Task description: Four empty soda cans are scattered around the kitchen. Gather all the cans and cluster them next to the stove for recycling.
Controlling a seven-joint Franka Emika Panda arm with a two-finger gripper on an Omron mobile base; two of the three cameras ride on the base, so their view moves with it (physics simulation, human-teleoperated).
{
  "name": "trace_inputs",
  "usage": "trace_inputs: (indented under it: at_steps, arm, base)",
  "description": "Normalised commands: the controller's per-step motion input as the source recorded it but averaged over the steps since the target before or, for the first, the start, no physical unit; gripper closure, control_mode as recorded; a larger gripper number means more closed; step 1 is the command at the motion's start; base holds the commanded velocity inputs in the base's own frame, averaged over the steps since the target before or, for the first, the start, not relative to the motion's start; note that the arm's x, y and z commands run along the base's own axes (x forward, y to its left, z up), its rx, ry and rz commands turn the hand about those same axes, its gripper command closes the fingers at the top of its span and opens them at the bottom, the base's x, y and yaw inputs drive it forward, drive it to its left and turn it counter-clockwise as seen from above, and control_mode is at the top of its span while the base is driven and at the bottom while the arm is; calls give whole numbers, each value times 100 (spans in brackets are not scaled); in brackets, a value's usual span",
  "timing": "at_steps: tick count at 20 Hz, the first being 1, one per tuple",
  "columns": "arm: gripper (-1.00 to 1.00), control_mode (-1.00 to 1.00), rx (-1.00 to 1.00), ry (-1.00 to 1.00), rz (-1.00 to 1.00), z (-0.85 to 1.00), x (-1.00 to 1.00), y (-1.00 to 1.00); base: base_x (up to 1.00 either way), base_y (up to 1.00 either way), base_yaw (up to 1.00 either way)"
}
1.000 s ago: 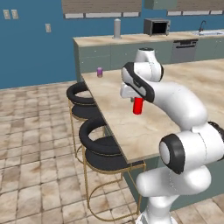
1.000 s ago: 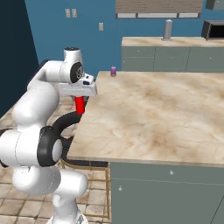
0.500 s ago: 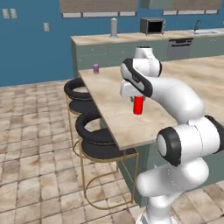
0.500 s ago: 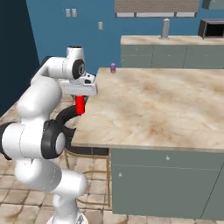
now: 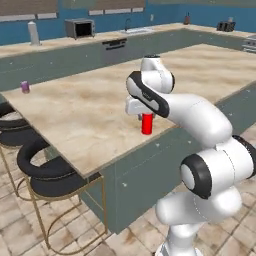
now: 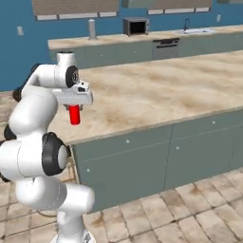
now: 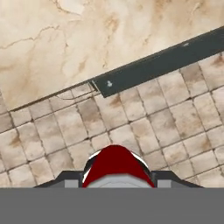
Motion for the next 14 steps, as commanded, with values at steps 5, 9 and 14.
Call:
trace_inputs:
  at_steps: [5,9,14]
  arm:
    - [100,100,0,0,0,0,0,0]
    - [100,100,0,0,0,0,0,0]
    - [100,100,0,0,0,0,0,0]
  base:
    - [0,-30,-83]
    - [0,-40,-81]
    - [2,-40,-77]
